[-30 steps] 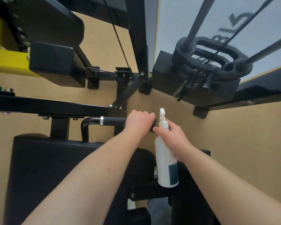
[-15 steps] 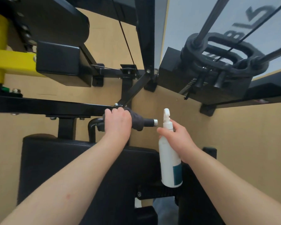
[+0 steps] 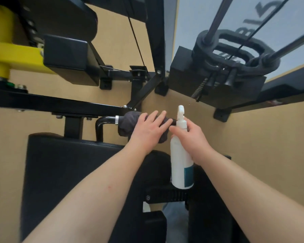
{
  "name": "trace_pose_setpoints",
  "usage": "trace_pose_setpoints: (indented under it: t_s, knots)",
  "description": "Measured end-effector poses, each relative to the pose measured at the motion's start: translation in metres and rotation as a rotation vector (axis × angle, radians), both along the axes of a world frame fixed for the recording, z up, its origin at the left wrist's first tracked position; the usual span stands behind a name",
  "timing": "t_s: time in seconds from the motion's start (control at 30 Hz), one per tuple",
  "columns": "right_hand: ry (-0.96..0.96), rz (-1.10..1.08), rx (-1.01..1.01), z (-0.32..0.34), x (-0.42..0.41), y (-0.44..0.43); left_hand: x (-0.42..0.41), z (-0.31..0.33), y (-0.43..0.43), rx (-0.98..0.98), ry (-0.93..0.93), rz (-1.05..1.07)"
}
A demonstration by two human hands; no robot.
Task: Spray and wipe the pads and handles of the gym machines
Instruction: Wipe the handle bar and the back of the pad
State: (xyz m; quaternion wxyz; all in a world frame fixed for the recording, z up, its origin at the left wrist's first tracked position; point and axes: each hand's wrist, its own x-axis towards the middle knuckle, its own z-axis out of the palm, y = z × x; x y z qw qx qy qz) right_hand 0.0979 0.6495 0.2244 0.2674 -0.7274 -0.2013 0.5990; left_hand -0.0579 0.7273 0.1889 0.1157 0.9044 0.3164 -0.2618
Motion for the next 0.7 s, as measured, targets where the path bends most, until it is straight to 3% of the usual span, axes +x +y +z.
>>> trace_pose_setpoints:
  t_s: [0.13, 0.2, 0.27, 0.4, 0.7]
  knots:
    - [-0.043, 0.062, -0.005, 0.021, -0.006, -0.006, -0.038, 0.022, -0.045, -0.143, 0.175, 0.112]
    - [-0.064, 0.106, -0.001, 0.035, -0.010, -0.010, -0.054, 0.033, -0.065, -0.258, 0.138, 0.238]
    - [-0.067, 0.142, 0.007, 0.049, -0.014, -0.015, -0.067, 0.047, -0.087, -0.290, -0.090, 0.465]
    - [-0.050, 0.218, 0.016, 0.079, -0.025, -0.026, -0.072, 0.087, -0.121, -0.470, -0.571, 1.162]
    - [-0.064, 0.458, 0.057, 0.133, -0.054, -0.066, -0.094, 0.161, -0.152, -0.550, -0.990, 1.946]
